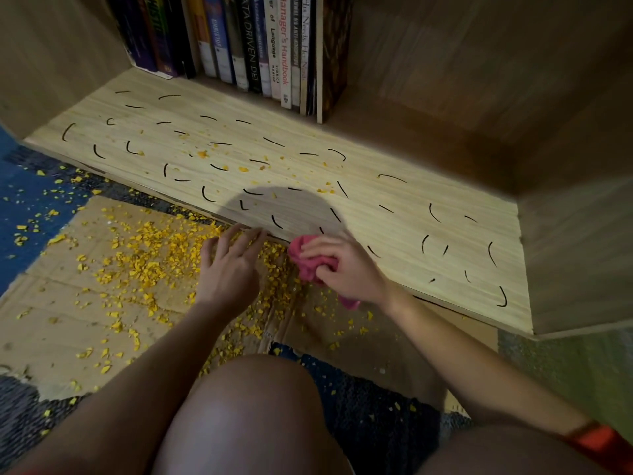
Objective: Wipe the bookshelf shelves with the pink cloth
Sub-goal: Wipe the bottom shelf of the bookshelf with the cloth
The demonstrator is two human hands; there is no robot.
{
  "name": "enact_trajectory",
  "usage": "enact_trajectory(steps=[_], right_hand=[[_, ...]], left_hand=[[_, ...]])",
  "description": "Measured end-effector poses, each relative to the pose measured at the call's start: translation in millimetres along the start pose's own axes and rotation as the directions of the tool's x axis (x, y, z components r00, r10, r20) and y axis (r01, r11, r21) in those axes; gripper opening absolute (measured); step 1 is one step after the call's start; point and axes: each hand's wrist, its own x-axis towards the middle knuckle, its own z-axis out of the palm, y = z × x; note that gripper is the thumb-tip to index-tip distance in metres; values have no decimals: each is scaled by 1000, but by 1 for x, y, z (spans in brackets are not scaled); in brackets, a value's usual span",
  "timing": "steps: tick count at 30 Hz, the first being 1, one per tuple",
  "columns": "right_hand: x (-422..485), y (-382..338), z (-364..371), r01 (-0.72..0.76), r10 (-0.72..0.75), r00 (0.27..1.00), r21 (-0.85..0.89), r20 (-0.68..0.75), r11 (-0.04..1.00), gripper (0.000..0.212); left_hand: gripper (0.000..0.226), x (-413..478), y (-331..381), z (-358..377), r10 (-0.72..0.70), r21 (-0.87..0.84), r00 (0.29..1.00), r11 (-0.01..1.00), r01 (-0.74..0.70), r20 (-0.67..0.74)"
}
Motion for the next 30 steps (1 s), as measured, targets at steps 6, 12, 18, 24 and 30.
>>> enact_trajectory(steps=[6,12,18,24,30], right_hand=[[-7,-3,-1,-154,155,965,19,-210,988,32],[-40,-7,38,-68,64,997,-134,-33,989,44],[-22,-11,8,-73,30,942,-118,-333,990,32],[-31,-8,24,-54,11,984,-242,-175,969,32],[-19,-11,12,-94,48,973,-200,-225,975,33]], left_hand=[[70,3,7,-1,57,8,994,998,-58,89],[73,5,9,2,22,35,988,999,-27,153],[80,3,12,0,6,41,986,999,-13,169],[78,4,11,0,11,66,985,998,-23,170],[75,4,13,1,9,89,988,996,-23,153]])
